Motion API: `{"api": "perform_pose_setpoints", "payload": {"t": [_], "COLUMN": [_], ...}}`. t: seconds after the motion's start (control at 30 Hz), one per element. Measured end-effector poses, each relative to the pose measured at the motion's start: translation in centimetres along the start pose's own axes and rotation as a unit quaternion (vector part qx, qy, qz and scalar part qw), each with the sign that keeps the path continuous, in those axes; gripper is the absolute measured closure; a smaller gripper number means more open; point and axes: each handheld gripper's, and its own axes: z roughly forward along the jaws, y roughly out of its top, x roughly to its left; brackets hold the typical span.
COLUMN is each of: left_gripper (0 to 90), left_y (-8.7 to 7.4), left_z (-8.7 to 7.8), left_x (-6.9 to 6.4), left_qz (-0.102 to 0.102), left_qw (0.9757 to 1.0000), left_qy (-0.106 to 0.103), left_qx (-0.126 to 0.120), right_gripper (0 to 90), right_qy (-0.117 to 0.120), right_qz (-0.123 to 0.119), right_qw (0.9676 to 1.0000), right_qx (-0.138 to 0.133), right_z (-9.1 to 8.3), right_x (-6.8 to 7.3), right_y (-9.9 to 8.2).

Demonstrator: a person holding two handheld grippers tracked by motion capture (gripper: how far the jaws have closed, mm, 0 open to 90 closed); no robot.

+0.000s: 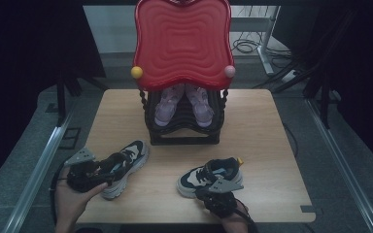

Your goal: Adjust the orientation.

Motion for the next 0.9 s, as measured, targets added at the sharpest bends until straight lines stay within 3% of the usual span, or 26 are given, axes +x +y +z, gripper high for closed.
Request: {"api": "perform_pose_setpoints", "payload": {"t": [0.9], "left_gripper": [38.7], "left_y": [-0.1], "left_z": [-0.2], "left_x": [0.1], "left_qz": [-0.004], "left_qw": [1.0000], "left_qy": [0.001], "left_qx": [-0.001], "right_gripper": [90.0], "right_qy": [-0.053], "right_qz": [-0.001], "right_qw": [0.9986], "right_qx": [-0.007], "right_z": [2.7], "right_x": [0.5], "right_y": [2.1]}}
